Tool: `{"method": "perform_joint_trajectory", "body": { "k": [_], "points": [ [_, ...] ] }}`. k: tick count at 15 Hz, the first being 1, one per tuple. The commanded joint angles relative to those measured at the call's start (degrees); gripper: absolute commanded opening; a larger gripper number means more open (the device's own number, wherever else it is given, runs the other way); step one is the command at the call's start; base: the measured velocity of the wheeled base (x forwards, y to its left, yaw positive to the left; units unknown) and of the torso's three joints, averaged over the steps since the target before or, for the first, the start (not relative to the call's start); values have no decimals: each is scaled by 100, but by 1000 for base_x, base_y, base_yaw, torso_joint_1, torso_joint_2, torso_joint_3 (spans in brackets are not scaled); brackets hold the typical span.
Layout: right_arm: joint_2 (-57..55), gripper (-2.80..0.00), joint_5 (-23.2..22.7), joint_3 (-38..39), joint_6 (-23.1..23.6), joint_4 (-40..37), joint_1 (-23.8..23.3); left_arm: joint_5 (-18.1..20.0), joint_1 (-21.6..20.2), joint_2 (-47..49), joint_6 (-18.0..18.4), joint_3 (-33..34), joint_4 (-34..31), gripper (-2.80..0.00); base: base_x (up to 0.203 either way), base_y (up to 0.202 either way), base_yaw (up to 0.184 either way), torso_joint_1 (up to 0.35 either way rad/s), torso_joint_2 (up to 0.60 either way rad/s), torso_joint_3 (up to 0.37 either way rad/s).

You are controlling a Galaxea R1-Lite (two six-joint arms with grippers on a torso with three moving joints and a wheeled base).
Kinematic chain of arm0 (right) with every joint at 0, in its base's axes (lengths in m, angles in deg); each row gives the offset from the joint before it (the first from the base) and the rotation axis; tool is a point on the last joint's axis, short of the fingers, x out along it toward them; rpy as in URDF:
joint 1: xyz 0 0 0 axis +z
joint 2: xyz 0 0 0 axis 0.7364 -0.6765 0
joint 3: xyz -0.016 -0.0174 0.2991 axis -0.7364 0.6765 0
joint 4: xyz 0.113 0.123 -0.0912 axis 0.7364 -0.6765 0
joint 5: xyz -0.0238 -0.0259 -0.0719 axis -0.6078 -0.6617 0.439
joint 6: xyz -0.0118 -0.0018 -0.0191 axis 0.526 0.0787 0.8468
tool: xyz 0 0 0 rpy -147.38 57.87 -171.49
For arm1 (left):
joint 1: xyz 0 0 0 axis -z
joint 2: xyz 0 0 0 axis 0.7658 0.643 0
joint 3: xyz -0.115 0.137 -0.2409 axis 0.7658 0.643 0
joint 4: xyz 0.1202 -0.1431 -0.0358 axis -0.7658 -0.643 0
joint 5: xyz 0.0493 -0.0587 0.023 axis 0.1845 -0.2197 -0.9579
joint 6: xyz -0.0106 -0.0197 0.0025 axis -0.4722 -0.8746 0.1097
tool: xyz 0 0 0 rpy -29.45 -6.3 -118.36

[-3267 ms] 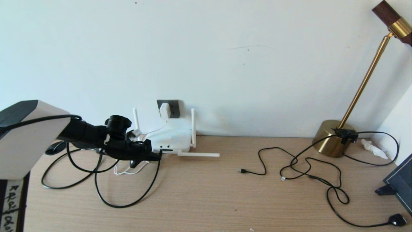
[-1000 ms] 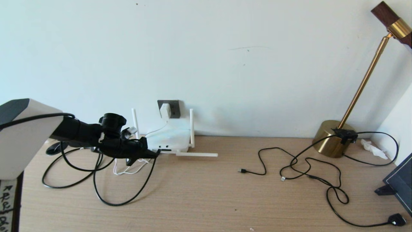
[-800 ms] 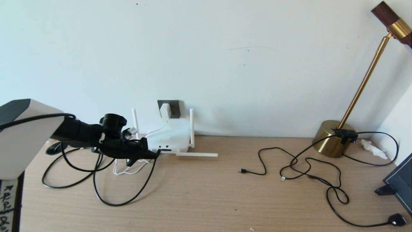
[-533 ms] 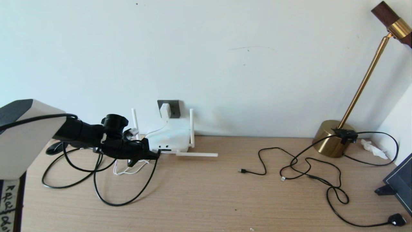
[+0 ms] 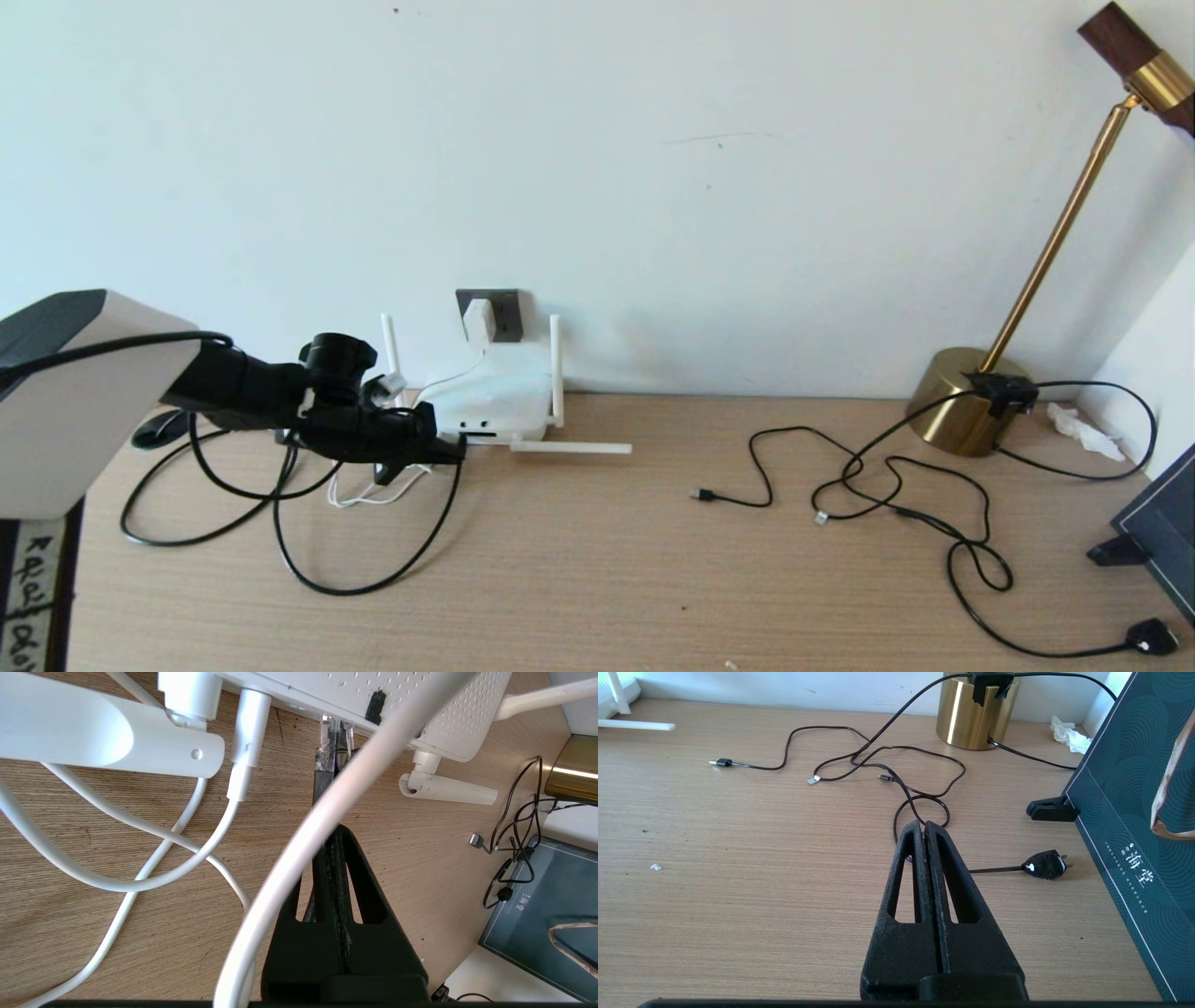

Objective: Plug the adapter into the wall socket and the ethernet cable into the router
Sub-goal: Plug cable into router interface

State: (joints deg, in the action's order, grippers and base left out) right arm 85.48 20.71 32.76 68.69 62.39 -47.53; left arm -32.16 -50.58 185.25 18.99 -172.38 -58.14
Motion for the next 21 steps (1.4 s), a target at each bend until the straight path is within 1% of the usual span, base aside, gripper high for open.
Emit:
{"method": "perform_joint_trajectory", "body": {
  "k": [1,12,14,16,21],
  "points": [
    [-9,-280,4,0,5,-2,1,23,-11,49,-17,-15,-14,-280,0,0,0,0,0,0],
    [-9,-280,4,0,1,-2,1,23,-72,-34,-16,33,-23,-280,0,0,0,0,0,0],
    [-9,-280,4,0,5,-2,1,34,-57,-295,-9,307,-15,-280,0,0,0,0,0,0],
    [-9,-280,4,0,-3,-2,1,136,-42,-738,34,802,-5,-280,0,0,0,0,0,0],
    [-9,-280,4,0,5,-2,1,223,-37,-1902,712,2280,3,-280,0,0,0,0,0,0]
  ]
}}
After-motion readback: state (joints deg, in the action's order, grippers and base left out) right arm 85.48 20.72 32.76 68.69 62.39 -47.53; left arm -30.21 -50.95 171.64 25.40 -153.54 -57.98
